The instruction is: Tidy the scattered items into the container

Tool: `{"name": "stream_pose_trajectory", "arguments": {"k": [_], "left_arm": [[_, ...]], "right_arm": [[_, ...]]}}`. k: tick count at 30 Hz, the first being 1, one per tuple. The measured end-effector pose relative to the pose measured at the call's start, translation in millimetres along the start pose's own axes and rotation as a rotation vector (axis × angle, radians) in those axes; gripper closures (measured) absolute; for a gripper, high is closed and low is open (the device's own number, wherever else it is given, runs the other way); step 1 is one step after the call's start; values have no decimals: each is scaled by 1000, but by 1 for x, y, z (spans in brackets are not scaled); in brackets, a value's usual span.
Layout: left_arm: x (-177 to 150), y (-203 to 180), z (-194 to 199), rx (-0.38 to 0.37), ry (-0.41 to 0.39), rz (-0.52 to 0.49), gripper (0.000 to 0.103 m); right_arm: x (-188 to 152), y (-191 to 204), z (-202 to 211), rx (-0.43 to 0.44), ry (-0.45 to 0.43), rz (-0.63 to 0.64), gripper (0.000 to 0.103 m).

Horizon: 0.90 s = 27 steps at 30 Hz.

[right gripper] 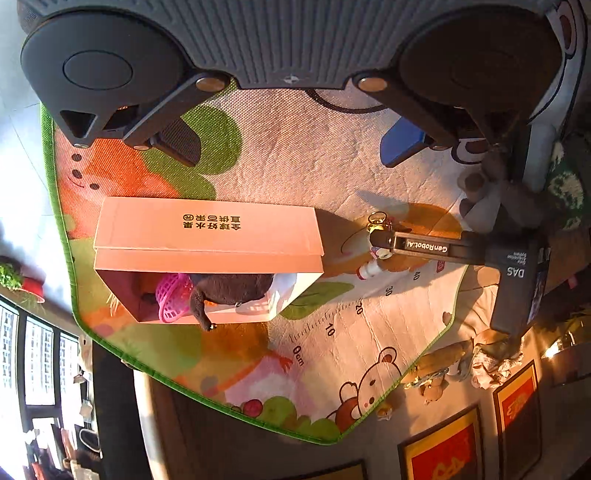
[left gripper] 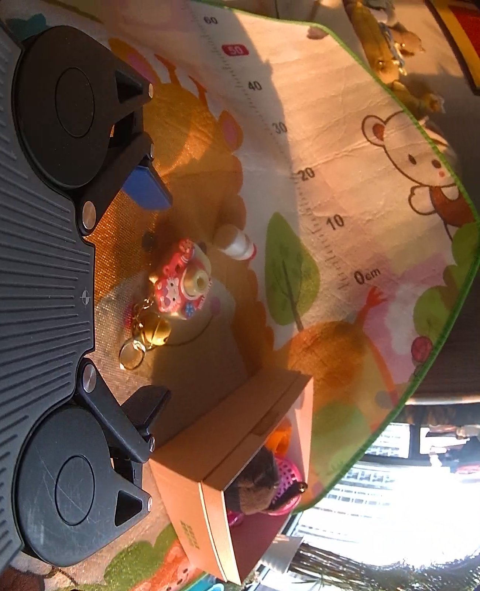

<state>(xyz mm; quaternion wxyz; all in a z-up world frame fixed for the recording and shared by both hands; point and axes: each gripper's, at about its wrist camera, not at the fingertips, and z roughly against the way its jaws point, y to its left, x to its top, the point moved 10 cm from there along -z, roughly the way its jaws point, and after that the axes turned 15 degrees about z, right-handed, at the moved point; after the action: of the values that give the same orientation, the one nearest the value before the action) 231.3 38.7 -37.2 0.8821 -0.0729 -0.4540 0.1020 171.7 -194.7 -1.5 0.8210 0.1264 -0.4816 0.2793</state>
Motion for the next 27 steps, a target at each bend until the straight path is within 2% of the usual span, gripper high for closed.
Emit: {"name": "stream_pose_trajectory", "arguments": {"k": [2,6,7,8,9,10,11,13,15,16,21,22,23,27], "left_arm": [[5,2,-9,18,20,9,0],[30,6,-23,50,9,-9,1],[35,8,-27,59,17,2,7],[39,12,-31,66,30,22,24],[43,15,-34,71,44,47,32],[47,19,-37,70,49,73,30],[51,21,-39,66,43,92,23],[59,21,-45,61,24,81,14],[63,20,-58,79,29,34,15],[64,21,-66,94,37,20,19],[61,25,-98,129,97,33,53],[61,25,-99,130,92,30,67],[61,24,-97,125,87,27,74],[61,22,-67,83,48,18,74]], "right_arm": [[0,-2,0,2,-2,-12,0],[-2,-3,3,-5,-19,-19,0],[-2,-2,4,-1,-27,-18,0],[-2,-2,4,8,-33,-17,0],[-2,-1,4,18,-36,-17,0],[-2,-1,3,26,-34,-20,0],[-2,-1,2,32,-28,-25,0],[-3,-3,0,37,-20,-41,0],[-4,-5,-1,48,-18,-62,0],[-5,-6,-1,54,-15,-73,0],[-9,-11,-6,60,11,-119,0],[-9,-11,-7,60,14,-124,0],[-10,-12,-8,61,17,-128,0],[-12,-11,-12,70,44,-132,0]]}}
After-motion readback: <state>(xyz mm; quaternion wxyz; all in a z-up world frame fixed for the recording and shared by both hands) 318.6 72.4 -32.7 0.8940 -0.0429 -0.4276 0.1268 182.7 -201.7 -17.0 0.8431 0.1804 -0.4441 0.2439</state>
